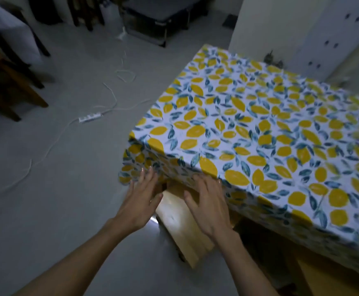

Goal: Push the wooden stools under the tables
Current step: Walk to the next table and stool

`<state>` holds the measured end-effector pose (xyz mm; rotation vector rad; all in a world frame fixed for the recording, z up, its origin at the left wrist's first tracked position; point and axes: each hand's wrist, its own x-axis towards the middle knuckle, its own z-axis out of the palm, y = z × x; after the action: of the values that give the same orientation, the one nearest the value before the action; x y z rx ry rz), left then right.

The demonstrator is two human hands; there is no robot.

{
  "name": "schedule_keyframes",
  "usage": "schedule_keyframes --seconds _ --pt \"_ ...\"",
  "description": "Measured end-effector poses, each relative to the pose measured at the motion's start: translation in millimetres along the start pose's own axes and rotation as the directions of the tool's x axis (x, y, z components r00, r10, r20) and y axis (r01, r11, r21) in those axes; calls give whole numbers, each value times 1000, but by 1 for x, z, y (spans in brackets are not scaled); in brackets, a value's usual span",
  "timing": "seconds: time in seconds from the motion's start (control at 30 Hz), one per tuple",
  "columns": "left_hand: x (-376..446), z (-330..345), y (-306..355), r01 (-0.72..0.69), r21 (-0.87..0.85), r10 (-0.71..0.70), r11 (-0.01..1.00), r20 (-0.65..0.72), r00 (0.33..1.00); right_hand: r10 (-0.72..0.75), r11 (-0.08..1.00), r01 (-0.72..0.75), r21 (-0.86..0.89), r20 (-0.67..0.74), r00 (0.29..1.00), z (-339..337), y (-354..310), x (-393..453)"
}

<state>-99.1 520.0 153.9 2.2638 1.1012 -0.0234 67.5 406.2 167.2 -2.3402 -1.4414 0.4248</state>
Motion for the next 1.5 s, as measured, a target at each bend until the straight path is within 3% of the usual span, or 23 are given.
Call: schedule_keyframes --seconds 0.13,0.23,0.5,0.83,1.17,1.5 --pt "1 -104 17 10 -91 -22 996 -130 991 -4 998 8 67 -63 998 -71 -62 37" --pt "3 -170 22 13 -145 -32 989 -130 991 -13 994 21 109 -75 997 -110 -106 63" --pt "50 -286 -17 -69 -172 26 983 -241 970 -34 995 45 89 -124 992 -143 -191 155" --pt "225 -408 -82 -220 -85 212 972 -94 973 199 977 -177 117 -207 958 -136 -260 331" --pt "431 -464 -68 -358 -200 365 912 -6 931 345 939 -323 121 -311 885 -154 -239 501" --pt "688 -540 -12 -416 -3 416 910 35 909 443 896 -418 149 -318 838 -216 -170 725"
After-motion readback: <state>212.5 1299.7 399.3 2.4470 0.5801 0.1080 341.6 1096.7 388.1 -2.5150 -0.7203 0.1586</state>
